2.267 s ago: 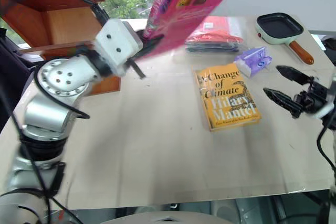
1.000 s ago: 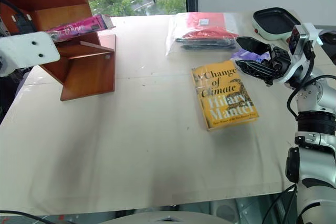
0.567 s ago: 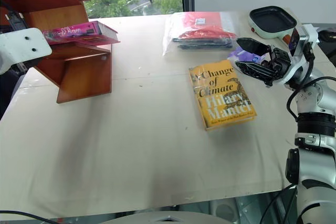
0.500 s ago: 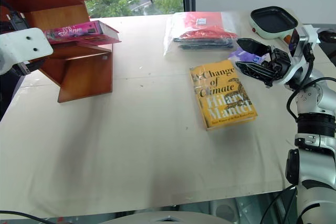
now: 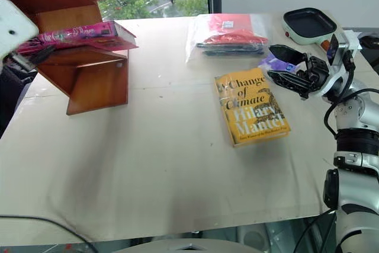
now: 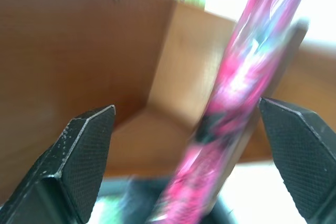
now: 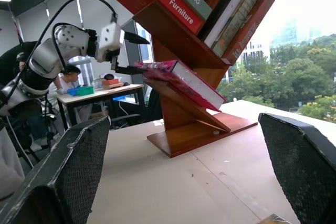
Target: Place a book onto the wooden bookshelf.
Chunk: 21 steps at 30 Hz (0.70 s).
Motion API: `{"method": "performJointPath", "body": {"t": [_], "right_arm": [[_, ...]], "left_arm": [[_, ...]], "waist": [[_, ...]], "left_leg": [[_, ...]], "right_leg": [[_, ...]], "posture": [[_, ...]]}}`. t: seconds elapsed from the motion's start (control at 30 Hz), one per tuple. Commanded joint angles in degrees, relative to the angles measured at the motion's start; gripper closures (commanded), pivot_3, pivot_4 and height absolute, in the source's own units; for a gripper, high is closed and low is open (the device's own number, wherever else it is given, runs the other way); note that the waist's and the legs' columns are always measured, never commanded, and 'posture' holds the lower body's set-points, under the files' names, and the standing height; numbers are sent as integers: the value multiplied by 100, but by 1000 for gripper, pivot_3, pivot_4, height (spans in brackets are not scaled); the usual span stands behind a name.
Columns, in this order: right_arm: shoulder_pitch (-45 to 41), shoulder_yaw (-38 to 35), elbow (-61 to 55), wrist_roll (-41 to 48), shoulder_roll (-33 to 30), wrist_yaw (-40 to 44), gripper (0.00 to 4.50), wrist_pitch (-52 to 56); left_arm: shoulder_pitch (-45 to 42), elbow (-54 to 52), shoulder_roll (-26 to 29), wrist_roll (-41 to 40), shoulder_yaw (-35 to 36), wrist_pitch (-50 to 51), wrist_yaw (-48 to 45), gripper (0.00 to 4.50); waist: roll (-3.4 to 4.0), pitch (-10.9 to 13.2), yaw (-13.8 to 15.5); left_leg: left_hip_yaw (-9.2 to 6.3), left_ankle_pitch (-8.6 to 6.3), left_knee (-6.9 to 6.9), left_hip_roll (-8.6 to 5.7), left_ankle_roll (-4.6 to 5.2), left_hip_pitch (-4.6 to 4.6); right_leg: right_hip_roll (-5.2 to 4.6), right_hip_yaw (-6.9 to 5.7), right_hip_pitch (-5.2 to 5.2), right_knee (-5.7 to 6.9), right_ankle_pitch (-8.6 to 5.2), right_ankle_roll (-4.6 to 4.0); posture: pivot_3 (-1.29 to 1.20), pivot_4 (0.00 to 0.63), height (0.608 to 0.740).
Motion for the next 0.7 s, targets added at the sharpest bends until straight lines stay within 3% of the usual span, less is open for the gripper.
{"method": "performJointPath", "body": {"t": [0.03, 0.1, 0.2, 0.3, 0.4, 0.53, 0.7], "right_arm": [[337, -317, -302, 110, -268, -66, 0, 113], [599, -342, -400, 37, -328, -121, 0, 22], [1280, -433, -545, -323, -297, -366, 0, -599], [2219, -573, -658, -887, -329, -832, 0, -1408], [3333, -941, -600, -1092, -377, -875, 0, -2114], [4153, -1047, -346, -1393, -472, -791, 0, -2871], [4311, -918, 42, -2033, -469, -1397, 0, -3728]], "left_arm": [[192, -1236, -640, -1272, 903, 1175, -578, 15], [797, -1681, -1051, -1706, 1069, 1282, -717, 15], [1645, -2144, -2197, -2058, 715, 1089, -133, 15], [2841, -2146, -3151, -2066, -136, 96, 343, 15], [4082, -1484, -3991, -1818, -709, -1140, 937, 15], [4853, -876, -4529, -1867, -1175, -2094, 1334, 15], [5214, -294, -4231, -1897, -1402, -2798, 1192, 15]], "waist": [[-7, -4, 1], [8, -13, -3], [6, -12, -5], [29, -44, 63], [32, -46, 145], [43, -45, 211], [38, -49, 141]], "left_leg": [[1, 0, 17, 2, 1, -4], [8, -2, 23, 2, 3, 1], [12, -2, 30, 5, 3, 12], [4, -4, 48, 15, 0, 17], [16, -8, 49, 14, 1, 42], [21, -36, 43, 18, 15, 108], [43, -46, 48, 47, 11, 156]], "right_leg": [[0, -8, 1, 1, 0, 0], [-2, -11, 5, 4, 0, 0], [-9, -9, 13, 5, 2, -3], [-8, -20, 31, -1, 18, -17], [-8, -5, 56, -8, 20, -15], [-9, 6, 127, -23, 16, -27], [-10, -2, 181, -28, -6, -15]], "posture": [[0, 150, 740], [0, 150, 740], [0, 150, 740], [0, 150, 740], [0, 150, 740], [0, 150, 740], [0, 150, 740]]}}
